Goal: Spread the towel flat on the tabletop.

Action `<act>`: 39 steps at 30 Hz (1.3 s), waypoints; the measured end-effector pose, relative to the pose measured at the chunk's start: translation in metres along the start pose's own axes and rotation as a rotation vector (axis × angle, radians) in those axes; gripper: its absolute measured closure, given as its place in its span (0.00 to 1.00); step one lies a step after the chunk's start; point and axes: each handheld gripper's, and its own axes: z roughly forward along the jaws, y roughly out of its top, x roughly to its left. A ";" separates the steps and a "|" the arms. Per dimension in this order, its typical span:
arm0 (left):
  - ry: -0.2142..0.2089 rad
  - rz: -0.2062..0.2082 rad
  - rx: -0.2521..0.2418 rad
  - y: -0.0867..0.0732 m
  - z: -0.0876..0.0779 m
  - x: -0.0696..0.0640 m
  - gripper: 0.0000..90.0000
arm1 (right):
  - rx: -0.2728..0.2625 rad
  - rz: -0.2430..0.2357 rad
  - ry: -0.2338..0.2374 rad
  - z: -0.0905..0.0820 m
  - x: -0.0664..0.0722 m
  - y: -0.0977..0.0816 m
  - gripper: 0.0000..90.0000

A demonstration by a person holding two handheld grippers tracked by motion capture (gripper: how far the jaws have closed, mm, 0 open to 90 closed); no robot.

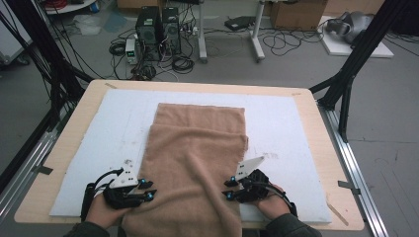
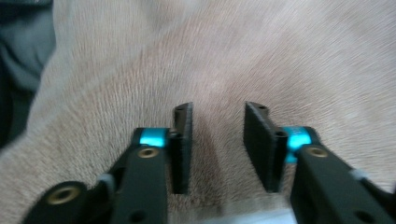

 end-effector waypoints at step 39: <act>-0.013 0.038 -0.082 -0.010 -0.035 -0.032 0.88 | -0.071 -0.049 0.095 -0.023 0.029 -0.003 0.95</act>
